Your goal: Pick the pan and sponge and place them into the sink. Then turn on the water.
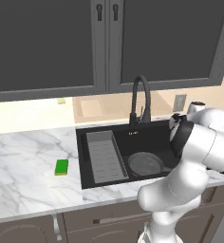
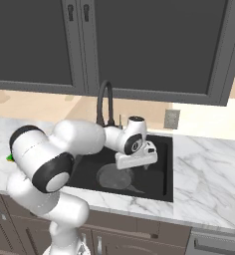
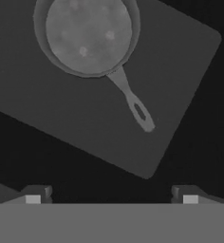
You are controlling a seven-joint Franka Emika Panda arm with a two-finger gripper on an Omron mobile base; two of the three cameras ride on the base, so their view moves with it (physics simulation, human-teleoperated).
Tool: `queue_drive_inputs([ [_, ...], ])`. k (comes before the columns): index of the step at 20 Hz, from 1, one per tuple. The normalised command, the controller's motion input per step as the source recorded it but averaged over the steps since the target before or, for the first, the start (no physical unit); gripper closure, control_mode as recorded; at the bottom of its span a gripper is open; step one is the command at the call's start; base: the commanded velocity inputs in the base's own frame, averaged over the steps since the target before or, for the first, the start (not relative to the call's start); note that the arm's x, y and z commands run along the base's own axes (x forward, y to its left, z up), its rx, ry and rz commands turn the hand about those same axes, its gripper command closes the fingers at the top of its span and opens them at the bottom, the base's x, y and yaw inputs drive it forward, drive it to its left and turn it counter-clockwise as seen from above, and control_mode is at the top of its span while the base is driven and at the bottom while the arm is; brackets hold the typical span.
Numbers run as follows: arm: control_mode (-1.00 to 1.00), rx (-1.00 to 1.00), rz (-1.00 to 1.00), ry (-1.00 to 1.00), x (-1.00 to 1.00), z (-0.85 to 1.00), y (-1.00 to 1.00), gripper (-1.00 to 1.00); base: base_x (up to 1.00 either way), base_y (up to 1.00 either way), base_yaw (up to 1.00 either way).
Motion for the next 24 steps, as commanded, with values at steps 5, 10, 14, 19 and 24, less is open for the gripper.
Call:
queue_drive_inputs([
  [5,-1.0,0.03,-0.13,0.0,-0.57,0.17,0.0,-1.0,0.0,0.0,0.0],
  [10,-1.0,0.01,-0.1,0.0,-0.51,0.23,0.02,-1.0,0.0,0.0,0.0],
  [14,-1.0,0.0,-0.09,-0.01,-0.46,0.25,0.14,-1.0,0.0,0.0,0.0],
  [19,-1.0,0.0,-0.1,0.0,-0.33,0.3,0.3,-1.0,0.0,0.0,0.0],
  [24,-1.0,0.0,-0.09,0.0,-0.23,0.21,0.35,-1.0,0.0,0.0,0.0],
])
